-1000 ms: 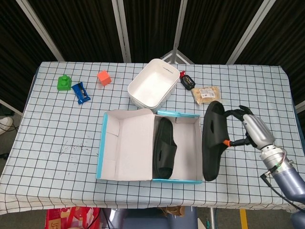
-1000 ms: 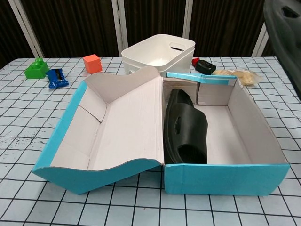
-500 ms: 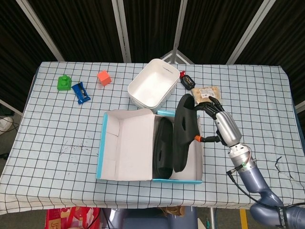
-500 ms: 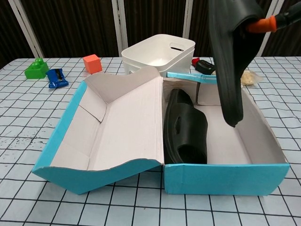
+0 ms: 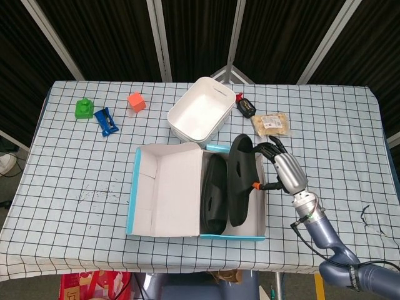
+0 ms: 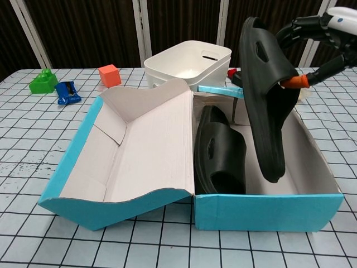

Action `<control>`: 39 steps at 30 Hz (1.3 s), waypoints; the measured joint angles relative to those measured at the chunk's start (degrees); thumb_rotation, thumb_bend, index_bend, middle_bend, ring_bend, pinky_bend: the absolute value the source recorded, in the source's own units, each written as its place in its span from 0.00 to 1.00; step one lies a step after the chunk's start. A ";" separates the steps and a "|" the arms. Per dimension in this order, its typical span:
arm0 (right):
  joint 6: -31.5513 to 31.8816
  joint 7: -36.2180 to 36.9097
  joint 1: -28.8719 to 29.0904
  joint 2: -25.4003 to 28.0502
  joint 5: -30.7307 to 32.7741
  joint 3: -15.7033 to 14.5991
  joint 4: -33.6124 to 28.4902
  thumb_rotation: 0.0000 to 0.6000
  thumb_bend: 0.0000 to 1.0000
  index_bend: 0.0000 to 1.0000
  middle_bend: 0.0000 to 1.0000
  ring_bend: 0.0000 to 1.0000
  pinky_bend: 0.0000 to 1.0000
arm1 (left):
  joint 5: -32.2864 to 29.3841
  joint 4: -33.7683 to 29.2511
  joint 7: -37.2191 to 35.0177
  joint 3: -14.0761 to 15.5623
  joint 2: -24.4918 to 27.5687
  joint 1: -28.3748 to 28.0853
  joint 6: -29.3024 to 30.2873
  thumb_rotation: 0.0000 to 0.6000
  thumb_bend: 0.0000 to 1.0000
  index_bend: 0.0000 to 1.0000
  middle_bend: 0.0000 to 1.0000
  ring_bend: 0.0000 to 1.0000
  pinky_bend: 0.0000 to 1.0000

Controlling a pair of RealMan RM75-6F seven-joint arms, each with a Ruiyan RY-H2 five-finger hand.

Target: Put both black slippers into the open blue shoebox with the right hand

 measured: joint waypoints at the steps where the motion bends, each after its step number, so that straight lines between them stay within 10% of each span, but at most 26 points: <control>1: -0.06 0.22 -0.07 -0.34 -0.24 -0.29 0.56 1.00 0.39 0.61 0.44 0.21 0.03 | -0.04 0.04 0.04 -0.01 -0.02 -0.03 -0.06 1.00 0.37 0.03 0.00 0.00 0.03; 22: -1.83 1.61 -1.02 -5.63 -2.91 -3.90 7.95 1.00 0.39 0.61 0.44 0.33 0.04 | -0.02 0.02 -0.32 0.03 0.12 -0.04 -0.13 1.00 0.37 0.03 0.00 0.00 0.03; 39: -5.02 -2.79 0.19 -6.07 -1.95 -3.44 7.28 1.00 0.39 0.62 0.44 0.34 0.41 | -0.34 0.13 -0.40 -0.04 0.09 -0.16 -0.43 1.00 0.37 0.03 0.00 0.00 0.03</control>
